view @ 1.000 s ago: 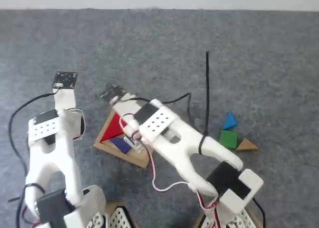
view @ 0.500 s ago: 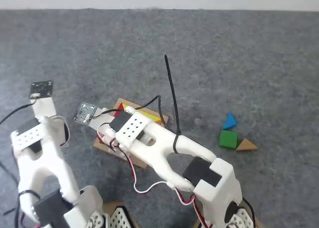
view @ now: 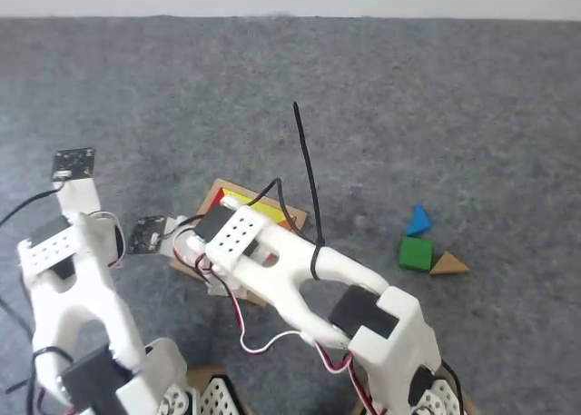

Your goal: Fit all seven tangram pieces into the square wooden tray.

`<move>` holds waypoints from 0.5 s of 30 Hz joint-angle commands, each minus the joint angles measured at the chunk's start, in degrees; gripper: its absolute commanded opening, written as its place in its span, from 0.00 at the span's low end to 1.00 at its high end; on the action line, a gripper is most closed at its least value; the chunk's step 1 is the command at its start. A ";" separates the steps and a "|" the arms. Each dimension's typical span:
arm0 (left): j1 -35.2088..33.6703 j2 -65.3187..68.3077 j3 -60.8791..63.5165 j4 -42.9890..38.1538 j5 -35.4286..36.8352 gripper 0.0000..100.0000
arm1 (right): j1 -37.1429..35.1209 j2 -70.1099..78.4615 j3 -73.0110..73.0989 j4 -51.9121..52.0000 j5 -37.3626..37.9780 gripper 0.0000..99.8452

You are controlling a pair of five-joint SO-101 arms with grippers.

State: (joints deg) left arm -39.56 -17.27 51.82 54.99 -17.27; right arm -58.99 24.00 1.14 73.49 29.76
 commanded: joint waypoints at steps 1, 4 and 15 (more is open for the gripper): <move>0.00 0.09 -0.31 -0.62 -1.23 0.02 | -0.04 0.22 -0.88 0.31 3.43 0.34; 0.00 0.09 -0.31 -0.62 -1.32 0.02 | 0.13 0.31 -2.11 0.84 4.04 0.34; 0.09 0.09 0.13 -0.88 -1.32 0.02 | 1.19 1.01 -10.46 4.26 3.34 0.34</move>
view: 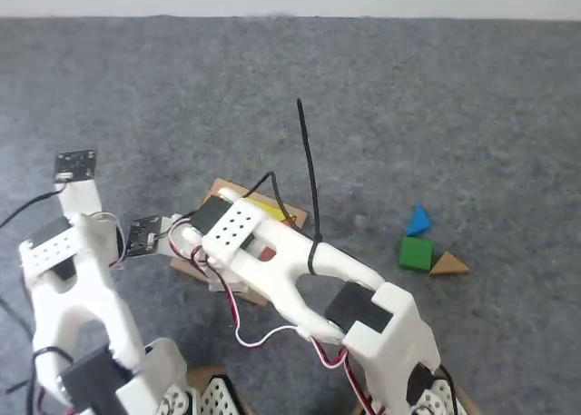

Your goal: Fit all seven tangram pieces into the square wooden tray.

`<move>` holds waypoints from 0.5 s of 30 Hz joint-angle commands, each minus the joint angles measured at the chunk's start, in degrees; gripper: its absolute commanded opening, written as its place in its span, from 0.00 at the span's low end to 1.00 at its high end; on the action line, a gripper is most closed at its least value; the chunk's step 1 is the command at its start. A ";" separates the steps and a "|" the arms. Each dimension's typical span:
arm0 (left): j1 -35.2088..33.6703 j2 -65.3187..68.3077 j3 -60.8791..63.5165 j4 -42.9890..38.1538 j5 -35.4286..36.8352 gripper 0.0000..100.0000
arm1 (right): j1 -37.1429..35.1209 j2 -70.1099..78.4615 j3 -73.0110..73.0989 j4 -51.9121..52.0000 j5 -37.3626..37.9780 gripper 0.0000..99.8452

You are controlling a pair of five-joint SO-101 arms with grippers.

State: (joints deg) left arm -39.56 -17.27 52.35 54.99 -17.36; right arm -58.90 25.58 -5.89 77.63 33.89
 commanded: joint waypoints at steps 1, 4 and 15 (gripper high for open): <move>0.09 0.09 -0.40 -0.88 -1.23 0.02 | 1.10 -0.22 -3.43 -0.40 -1.23 0.34; 0.09 0.00 -0.40 -0.88 -1.23 0.02 | 0.84 1.45 -3.69 -1.19 -1.85 0.32; 0.09 0.00 -0.31 -0.88 -1.23 0.02 | -0.75 4.88 -3.69 1.71 -4.48 0.07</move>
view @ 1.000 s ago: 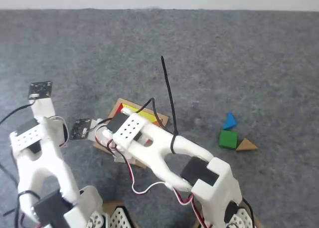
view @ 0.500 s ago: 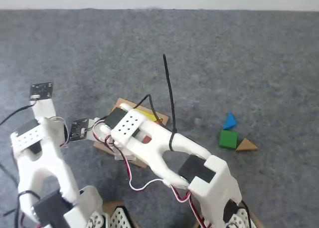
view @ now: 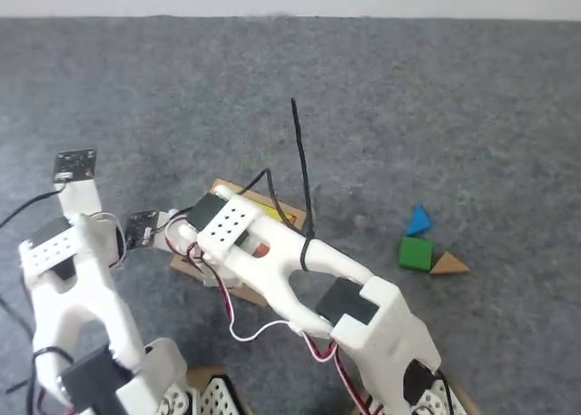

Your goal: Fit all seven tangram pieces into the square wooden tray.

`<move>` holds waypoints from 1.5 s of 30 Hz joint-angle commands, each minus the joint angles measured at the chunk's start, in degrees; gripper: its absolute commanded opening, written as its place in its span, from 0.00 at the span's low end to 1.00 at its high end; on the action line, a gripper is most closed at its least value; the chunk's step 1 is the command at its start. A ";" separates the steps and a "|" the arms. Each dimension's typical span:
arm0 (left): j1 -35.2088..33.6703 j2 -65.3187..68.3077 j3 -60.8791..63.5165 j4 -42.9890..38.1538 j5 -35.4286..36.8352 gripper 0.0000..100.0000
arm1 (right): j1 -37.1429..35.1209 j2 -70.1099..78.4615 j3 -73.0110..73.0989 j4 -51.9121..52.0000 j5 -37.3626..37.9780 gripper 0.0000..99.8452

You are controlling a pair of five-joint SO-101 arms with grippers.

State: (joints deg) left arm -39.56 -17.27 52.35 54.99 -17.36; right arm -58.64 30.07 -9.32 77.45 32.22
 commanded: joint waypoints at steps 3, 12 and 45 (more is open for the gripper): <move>0.09 0.00 -0.31 -0.88 -1.23 0.02 | -1.71 0.31 -1.05 1.63 -5.80 0.07; 0.09 0.00 -0.31 -0.88 -1.23 0.02 | 2.15 0.31 -15.03 15.78 -0.88 0.21; 0.00 -0.44 -0.31 -1.49 -1.14 0.02 | -0.66 0.40 1.05 0.13 24.44 0.21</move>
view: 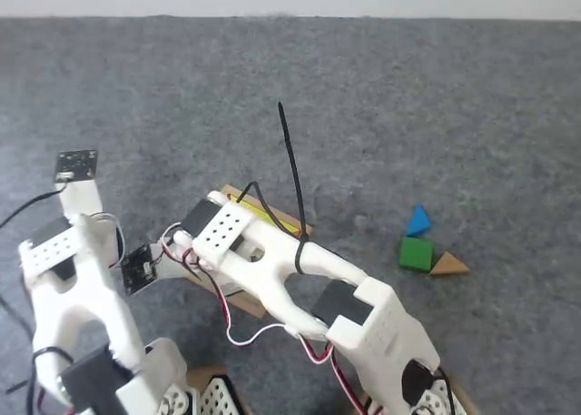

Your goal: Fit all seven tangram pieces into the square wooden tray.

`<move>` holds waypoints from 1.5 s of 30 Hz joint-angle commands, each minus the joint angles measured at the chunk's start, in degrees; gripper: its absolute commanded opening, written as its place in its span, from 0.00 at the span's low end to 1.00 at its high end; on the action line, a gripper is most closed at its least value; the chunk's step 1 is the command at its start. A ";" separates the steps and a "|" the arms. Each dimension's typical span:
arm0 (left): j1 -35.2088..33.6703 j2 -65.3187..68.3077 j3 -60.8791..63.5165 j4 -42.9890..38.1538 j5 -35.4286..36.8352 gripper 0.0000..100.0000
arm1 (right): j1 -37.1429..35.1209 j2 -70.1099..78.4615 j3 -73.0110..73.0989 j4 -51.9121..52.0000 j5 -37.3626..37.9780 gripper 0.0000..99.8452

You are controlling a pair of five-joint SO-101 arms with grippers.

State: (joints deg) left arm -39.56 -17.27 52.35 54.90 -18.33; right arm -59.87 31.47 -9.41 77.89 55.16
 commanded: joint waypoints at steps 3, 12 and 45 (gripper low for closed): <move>0.09 -0.44 -0.31 -1.49 -0.18 0.02 | -0.04 -2.07 2.81 -0.92 1.49 0.21; 0.09 -0.53 -0.22 -1.58 -0.09 0.02 | -1.10 -5.58 11.60 -11.91 1.14 0.21; 0.00 -0.53 -0.22 -1.67 0.00 0.02 | 1.98 -17.01 11.69 -14.02 -11.60 0.01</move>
State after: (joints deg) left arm -39.56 -17.27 52.35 54.29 -18.33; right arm -57.67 19.52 2.90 64.53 47.78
